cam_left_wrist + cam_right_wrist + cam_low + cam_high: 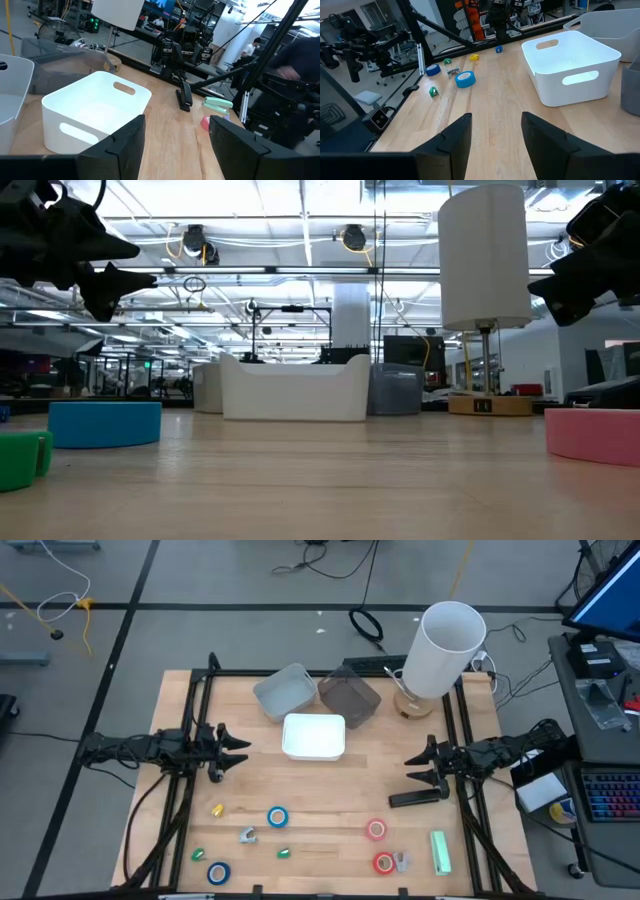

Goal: Pick and place Stapler, Stapler remover, tape

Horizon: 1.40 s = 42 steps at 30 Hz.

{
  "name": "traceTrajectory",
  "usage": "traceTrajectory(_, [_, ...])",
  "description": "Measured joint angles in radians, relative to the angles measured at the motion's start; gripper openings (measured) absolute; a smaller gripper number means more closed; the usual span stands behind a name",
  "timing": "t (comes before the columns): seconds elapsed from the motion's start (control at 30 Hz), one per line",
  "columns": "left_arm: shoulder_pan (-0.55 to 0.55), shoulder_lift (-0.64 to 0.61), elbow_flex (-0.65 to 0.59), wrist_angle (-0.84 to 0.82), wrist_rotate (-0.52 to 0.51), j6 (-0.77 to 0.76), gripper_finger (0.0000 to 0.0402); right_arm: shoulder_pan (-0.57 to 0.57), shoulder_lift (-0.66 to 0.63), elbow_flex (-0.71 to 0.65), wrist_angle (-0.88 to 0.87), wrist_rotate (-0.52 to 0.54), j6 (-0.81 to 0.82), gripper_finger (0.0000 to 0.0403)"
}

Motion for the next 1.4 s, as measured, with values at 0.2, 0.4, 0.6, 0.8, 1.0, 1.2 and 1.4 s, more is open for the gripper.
traceTrajectory(0.2, [0.000,0.000,0.000,0.000,0.000,0.000,0.0218,0.000,0.000,0.000,0.000,0.000,0.000,0.0164])
traceTrajectory(0.4, [0.000,0.000,0.000,0.000,0.000,0.000,0.0218,0.000,0.000,0.000,0.000,0.000,0.000,0.0165])
traceTrajectory(0.6, [0.000,0.000,0.000,0.000,0.000,0.000,0.0218,0.000,0.000,0.000,0.000,0.000,0.000,0.0164])
traceTrajectory(0.8, [0.000,0.000,0.000,0.000,0.000,0.000,0.0219,0.000,0.001,0.000,0.011,0.074,-0.021,0.0165])
traceTrajectory(1.0, [0.000,0.000,0.000,0.000,0.000,0.000,0.0219,0.000,0.001,0.000,0.079,0.078,-0.022,0.0164])
traceTrajectory(1.2, [0.000,0.000,0.000,0.000,0.000,0.000,0.0218,0.000,0.001,-0.001,0.147,0.079,-0.026,0.0165])
traceTrajectory(1.4, [0.000,0.000,0.000,0.000,0.000,0.000,0.0218,0.000,0.001,-0.004,0.187,0.079,-0.026,0.0165])
